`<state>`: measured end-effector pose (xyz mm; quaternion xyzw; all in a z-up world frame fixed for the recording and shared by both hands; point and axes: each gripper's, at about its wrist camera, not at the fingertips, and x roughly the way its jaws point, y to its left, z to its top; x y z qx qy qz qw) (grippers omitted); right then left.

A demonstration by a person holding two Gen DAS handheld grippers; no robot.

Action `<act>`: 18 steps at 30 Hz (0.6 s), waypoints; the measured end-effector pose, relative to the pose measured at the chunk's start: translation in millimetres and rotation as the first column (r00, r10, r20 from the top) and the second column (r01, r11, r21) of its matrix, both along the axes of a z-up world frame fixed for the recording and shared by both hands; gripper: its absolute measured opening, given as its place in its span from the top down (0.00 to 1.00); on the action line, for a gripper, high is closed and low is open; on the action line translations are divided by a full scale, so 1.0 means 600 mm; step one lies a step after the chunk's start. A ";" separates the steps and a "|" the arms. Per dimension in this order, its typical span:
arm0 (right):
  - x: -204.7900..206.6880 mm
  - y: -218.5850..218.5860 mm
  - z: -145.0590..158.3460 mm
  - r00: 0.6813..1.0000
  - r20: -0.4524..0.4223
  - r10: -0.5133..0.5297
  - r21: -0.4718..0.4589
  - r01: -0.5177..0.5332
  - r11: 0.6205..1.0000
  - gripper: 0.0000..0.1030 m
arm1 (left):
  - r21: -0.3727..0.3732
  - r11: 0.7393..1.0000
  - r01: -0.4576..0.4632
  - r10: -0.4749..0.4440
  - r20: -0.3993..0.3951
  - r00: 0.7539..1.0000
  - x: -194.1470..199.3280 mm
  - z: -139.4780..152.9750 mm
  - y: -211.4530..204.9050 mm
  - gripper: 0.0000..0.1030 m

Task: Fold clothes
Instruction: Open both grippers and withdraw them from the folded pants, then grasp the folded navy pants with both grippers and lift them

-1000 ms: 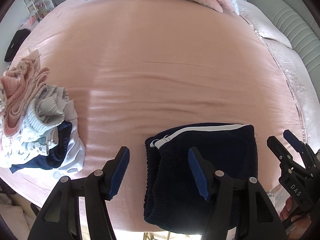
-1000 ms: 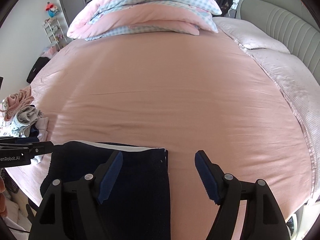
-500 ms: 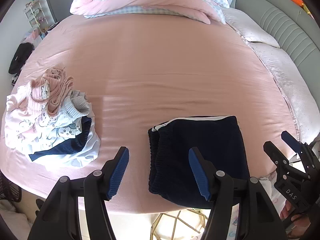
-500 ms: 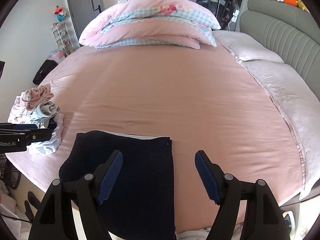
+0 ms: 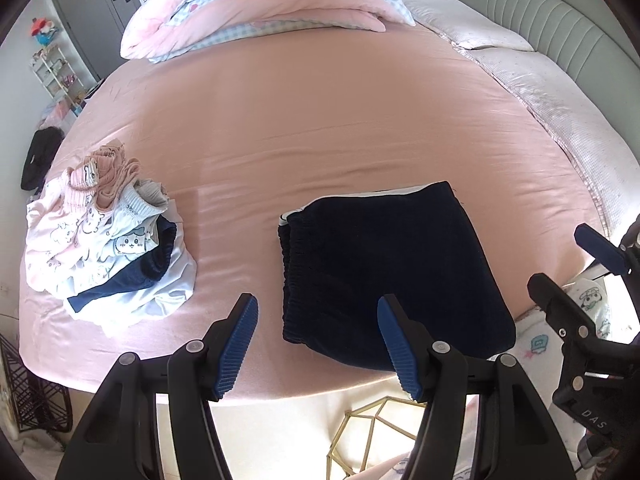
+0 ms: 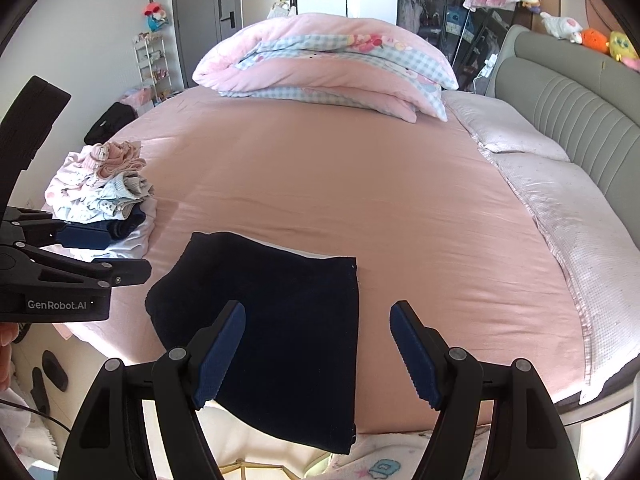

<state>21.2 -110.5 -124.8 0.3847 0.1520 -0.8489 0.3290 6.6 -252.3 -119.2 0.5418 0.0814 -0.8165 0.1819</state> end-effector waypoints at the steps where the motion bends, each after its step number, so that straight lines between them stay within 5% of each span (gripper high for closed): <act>1: 0.003 0.003 -0.002 1.000 0.010 0.001 -0.007 -0.001 1.000 0.28 | 0.012 1.000 -0.003 0.003 -0.012 1.000 0.003 0.000 0.003 0.38; 3: 0.009 0.008 -0.005 1.000 0.030 0.003 -0.020 -0.002 1.000 0.28 | 0.053 0.999 -0.006 0.008 -0.044 0.999 0.009 0.001 0.006 0.22; 7: 0.016 0.020 -0.011 0.997 0.080 0.002 -0.062 0.003 0.998 0.27 | 0.196 0.980 0.019 0.004 -0.120 0.993 0.019 0.008 0.011 0.11; 8: 0.018 0.023 -0.011 0.996 0.085 0.000 -0.069 0.006 0.998 0.27 | 0.239 0.970 0.032 0.000 -0.133 0.991 0.019 0.008 0.012 0.00; 11: 0.024 0.031 -0.012 0.996 0.086 -0.005 -0.075 0.011 0.997 0.27 | 0.322 0.945 0.056 0.001 -0.173 0.985 0.020 0.008 0.020 0.00; 18: 0.028 0.041 -0.010 0.999 0.044 0.001 -0.036 0.000 0.999 0.27 | 0.241 0.970 0.045 -0.009 -0.151 0.989 0.011 0.004 0.046 0.00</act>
